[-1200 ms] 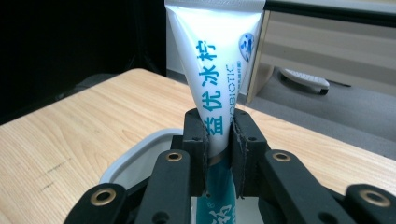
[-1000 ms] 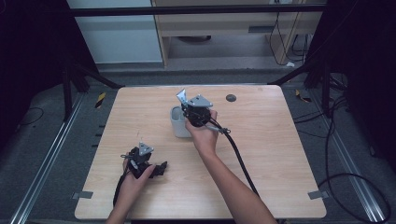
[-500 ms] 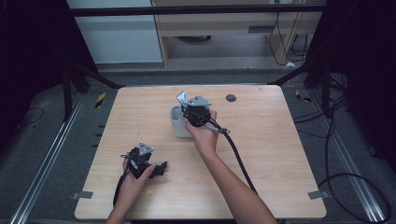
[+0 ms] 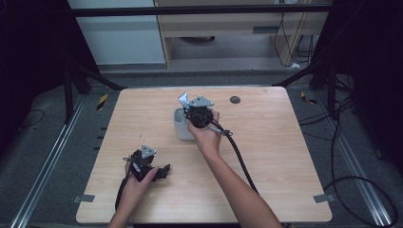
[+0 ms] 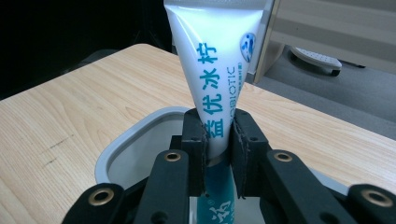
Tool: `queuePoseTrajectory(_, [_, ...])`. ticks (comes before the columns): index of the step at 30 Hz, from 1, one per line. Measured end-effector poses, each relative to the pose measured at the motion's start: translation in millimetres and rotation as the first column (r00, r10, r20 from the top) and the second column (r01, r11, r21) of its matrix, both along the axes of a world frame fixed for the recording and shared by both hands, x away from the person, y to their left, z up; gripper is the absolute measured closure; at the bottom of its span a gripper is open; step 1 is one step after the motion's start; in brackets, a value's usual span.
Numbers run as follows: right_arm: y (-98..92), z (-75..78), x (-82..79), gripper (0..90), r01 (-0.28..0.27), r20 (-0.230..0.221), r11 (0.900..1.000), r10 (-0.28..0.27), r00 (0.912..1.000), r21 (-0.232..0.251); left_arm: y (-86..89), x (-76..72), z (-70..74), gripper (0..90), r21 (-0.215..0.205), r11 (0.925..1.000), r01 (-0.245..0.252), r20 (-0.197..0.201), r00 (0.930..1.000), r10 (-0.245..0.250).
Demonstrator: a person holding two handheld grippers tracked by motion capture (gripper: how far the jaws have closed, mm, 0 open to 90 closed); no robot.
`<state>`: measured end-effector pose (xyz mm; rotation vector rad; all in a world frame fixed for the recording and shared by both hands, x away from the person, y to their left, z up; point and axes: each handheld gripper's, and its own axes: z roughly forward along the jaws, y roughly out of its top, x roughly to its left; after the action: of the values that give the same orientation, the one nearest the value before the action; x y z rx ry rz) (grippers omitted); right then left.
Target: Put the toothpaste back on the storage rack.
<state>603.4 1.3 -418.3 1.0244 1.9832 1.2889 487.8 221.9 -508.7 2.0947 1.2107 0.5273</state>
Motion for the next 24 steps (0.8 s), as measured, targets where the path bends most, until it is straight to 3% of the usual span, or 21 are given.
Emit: queuePoseTrajectory(24, [-1.9, 3.2, 1.9, 73.8, -0.01, -0.015, 1.0, 0.01, 0.9998, 0.008, 0.0, 0.0, 0.0, 0.0, 0.0, 1.0, 0.0, 0.0, 1.0, 0.0])
